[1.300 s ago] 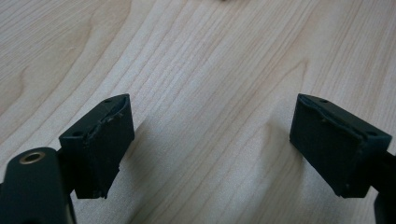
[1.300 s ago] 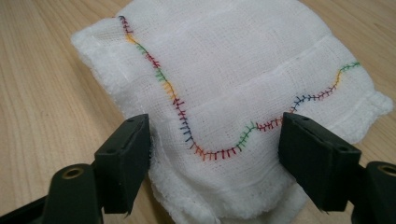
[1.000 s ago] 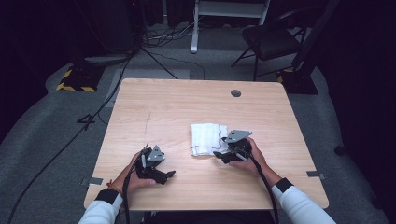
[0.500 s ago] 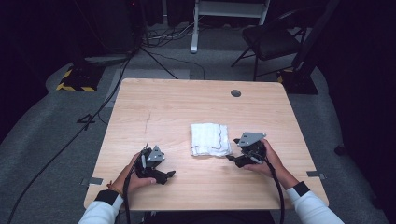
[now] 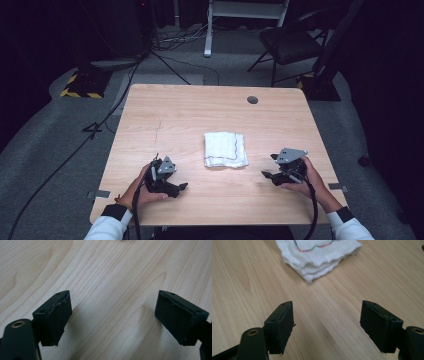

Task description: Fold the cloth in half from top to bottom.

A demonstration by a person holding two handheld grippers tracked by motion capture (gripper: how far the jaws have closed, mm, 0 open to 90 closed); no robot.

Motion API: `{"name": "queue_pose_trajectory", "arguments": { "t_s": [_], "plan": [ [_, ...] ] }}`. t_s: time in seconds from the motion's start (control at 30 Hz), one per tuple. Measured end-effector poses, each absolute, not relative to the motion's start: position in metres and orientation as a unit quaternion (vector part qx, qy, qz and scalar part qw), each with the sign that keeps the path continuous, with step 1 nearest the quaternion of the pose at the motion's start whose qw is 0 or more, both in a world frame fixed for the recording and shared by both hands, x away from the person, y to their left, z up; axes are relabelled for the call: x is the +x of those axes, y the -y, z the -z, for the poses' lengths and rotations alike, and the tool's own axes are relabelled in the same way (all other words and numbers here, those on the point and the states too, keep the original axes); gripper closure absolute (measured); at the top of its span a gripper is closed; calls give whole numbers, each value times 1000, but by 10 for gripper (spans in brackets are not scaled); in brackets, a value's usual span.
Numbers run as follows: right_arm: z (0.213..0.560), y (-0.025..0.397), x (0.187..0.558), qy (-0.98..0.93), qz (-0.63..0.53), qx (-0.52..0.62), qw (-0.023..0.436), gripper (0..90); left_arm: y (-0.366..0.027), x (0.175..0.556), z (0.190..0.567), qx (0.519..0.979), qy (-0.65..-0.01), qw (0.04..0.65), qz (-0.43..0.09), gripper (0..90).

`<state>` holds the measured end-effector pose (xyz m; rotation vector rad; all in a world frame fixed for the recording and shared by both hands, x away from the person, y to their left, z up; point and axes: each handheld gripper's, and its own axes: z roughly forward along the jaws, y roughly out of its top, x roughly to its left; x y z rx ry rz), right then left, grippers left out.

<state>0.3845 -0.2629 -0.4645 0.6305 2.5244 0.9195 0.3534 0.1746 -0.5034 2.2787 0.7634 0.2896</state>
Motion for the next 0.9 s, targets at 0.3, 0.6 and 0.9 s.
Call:
{"name": "queue_pose_trajectory", "arguments": {
  "t_s": [0.3, 0.6, 0.9],
  "plan": [
    [470, 296, 375, -893, -313, 252, 204, 275, -176, 351, 504, 879, -301, 353, -114, 144],
    [479, 331, 365, -879, -314, 295, 202, 275, -186, 342, 504, 877, -306, 352, -115, 144],
    [485, 358, 355, -865, -325, 327, 198, 270, -202, 330, 504, 871, -321, 350, -121, 144]
  ]
}}
